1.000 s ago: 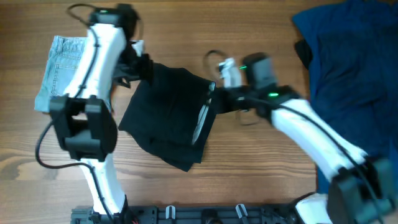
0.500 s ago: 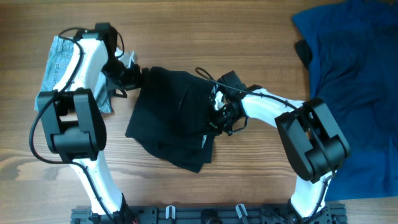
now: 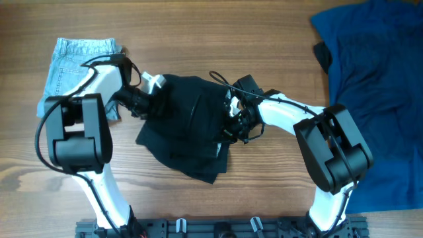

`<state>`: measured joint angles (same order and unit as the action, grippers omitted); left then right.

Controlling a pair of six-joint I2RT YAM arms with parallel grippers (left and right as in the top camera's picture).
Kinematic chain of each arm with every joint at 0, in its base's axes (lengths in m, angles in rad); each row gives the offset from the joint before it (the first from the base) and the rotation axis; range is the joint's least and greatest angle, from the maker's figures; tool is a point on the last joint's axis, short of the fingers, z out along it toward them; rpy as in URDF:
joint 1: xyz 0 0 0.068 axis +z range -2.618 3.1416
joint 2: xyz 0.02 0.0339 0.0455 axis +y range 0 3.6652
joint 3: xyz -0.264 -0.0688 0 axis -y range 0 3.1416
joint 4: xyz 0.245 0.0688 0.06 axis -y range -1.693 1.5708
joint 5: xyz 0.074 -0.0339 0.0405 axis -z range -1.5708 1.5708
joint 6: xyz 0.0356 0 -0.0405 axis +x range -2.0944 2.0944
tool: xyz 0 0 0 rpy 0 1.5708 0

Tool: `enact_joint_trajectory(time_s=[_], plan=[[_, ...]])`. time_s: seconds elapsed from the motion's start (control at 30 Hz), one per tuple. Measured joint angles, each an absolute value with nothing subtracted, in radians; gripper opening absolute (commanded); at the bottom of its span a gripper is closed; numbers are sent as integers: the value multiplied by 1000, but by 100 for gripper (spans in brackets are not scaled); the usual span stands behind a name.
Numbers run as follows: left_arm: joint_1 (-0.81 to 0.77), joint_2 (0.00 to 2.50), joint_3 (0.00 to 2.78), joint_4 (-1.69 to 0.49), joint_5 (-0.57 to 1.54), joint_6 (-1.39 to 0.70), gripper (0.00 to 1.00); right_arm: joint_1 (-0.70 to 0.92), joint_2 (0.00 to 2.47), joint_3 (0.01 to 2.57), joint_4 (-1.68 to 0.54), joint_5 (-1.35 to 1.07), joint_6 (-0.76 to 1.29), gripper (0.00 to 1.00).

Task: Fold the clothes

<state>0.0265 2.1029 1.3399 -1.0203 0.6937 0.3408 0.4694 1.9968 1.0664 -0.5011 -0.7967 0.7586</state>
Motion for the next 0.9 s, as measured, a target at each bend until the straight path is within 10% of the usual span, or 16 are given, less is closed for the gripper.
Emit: enact_joint_trajectory(time_s=[0.37,0.67,0.77,0.83,0.9], plan=[[54,2029,1506,-1209,815,415,4,341,1650,1038,-481,-712,595,11],[443,1874,1729,-1130,783,422,4,253,1347,1041,-477,-667,596,10],[553,1906,1729,-1085,748,422,25,253,1347,1041,-479,-661,624,8],[600,1956,1729,-1033,716,427,81,253,1347,1041,-481,-660,641,8],[622,2012,1729,-970,676,402,100,253,1347,1041,-487,-661,658,8]])
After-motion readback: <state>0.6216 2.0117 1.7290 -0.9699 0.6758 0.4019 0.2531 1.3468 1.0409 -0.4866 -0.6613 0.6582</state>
